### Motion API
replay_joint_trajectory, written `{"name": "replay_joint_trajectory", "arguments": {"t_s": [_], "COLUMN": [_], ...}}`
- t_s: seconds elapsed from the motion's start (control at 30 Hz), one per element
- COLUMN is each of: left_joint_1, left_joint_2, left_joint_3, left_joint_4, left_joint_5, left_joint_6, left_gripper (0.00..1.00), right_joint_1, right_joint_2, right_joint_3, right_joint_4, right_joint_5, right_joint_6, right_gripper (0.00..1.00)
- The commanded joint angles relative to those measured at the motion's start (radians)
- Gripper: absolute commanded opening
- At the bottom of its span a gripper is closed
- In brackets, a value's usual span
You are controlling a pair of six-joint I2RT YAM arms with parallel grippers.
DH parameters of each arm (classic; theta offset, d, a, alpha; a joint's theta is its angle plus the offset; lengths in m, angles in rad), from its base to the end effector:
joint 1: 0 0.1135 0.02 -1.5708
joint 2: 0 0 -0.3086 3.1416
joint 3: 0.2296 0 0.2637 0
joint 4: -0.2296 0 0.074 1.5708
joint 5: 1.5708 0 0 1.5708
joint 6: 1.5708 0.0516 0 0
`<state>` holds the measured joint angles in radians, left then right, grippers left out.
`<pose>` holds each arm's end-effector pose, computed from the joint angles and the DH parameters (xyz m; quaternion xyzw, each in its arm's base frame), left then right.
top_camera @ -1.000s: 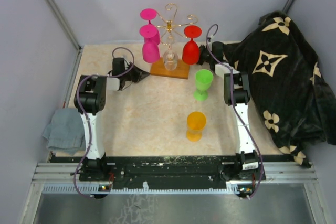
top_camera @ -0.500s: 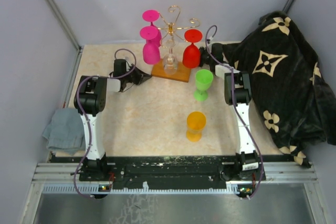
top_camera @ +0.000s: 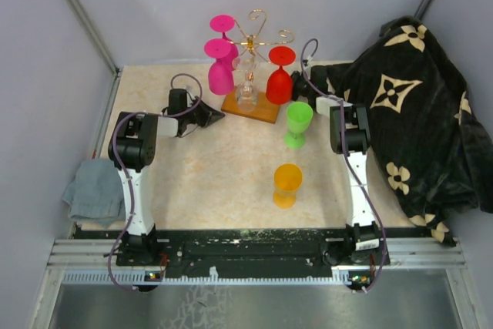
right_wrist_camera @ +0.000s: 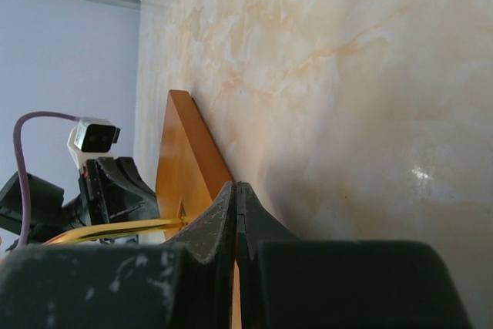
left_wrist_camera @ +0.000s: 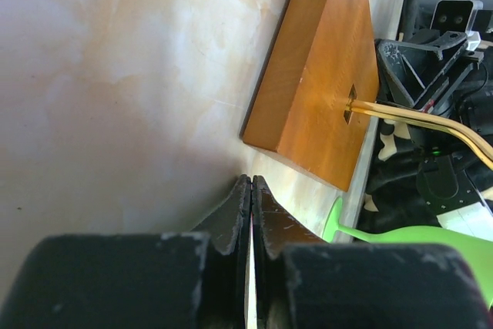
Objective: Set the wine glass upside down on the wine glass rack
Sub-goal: Move the wine rack to the center of the board.
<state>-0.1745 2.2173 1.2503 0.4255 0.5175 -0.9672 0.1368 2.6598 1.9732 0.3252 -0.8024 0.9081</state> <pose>0.4909 -0.1125 0.1213 -0.2087 0.8249 -0.4445 0.2800 0.6219 0.1231 0.1013 0.0792 0.7852 0.5396 0.2932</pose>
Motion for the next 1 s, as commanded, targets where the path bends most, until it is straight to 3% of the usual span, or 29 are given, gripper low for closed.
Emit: {"name": "replay_joint_trajectory", "arguments": {"t_s": [0.0, 0.97], "left_joint_1": [-0.003, -0.002], "left_joint_2": [-0.044, -0.095], "left_joint_3": [-0.018, -0.063], "left_joint_4": [0.006, -0.009], "left_joint_5": [0.012, 0.017], "left_joint_6": [0.019, 0.033], "left_gripper": [0.04, 0.03], "right_joint_1": [0.065, 0.079], "right_joint_2": [-0.038, -0.143], "right_joint_3": [-0.058, -0.26], "right_joint_4": [-0.047, 0.04], "right_joint_5": [-0.072, -0.072], "right_joint_6": [0.009, 0.02], "right_gripper": [0.0, 0.0]}}
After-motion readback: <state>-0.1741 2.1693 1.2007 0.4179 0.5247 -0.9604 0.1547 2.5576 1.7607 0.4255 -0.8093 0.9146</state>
